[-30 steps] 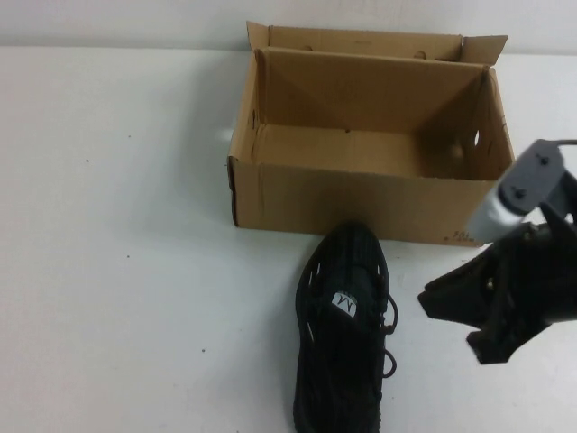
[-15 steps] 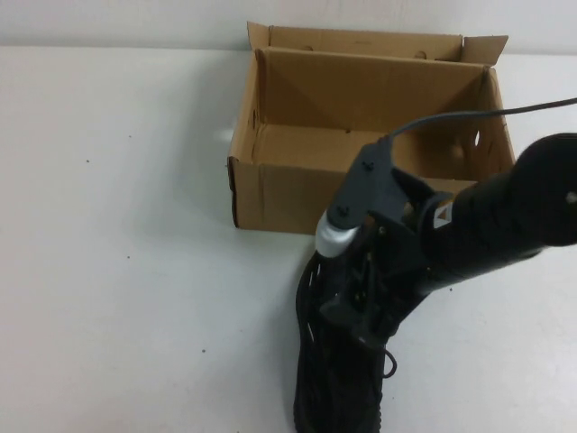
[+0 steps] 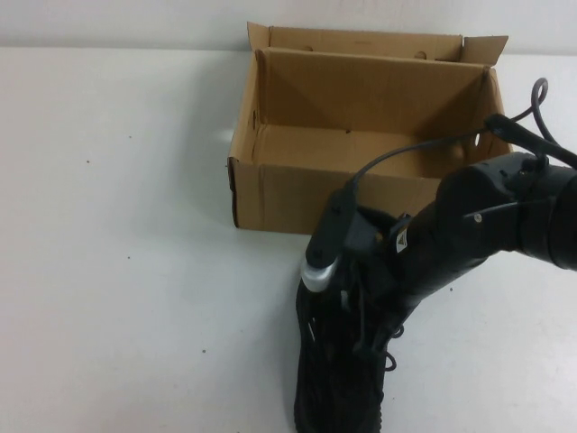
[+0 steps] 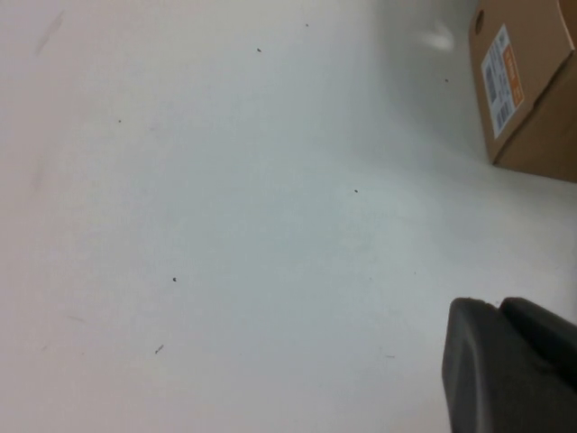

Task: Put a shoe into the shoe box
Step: Pick up the shoe from the table, then hand over the shoe, then place the shoe in the shoe box

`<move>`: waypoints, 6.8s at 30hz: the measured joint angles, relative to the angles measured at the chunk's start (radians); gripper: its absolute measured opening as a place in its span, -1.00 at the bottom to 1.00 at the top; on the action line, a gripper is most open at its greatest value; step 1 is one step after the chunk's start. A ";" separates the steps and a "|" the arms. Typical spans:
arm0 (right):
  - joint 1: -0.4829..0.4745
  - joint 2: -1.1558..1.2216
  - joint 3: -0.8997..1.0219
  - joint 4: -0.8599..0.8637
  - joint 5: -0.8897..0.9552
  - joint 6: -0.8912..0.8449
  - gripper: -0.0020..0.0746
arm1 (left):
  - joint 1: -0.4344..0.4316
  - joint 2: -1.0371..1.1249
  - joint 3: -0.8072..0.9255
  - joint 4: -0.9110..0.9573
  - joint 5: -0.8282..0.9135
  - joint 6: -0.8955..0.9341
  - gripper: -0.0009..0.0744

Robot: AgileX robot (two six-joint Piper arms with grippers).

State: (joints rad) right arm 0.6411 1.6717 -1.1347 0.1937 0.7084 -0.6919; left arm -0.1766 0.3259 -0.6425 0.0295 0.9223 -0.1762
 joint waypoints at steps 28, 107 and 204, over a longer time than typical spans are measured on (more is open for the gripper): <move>0.061 -0.153 -0.399 0.137 0.238 0.572 -0.93 | 0.000 0.057 0.000 -0.744 -0.176 1.088 0.39; -0.188 -0.134 -0.705 0.428 0.540 -0.124 0.73 | -0.040 0.663 -0.178 -0.978 -0.059 1.605 -0.83; -0.330 0.736 -1.350 -0.014 0.440 -0.058 -0.10 | 0.109 0.815 -0.447 -0.941 0.029 1.001 -0.96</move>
State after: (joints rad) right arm 0.3113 2.4080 -2.4849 0.1793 1.1487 -0.7496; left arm -0.0678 1.1411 -1.0894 -0.9118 0.9511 0.8250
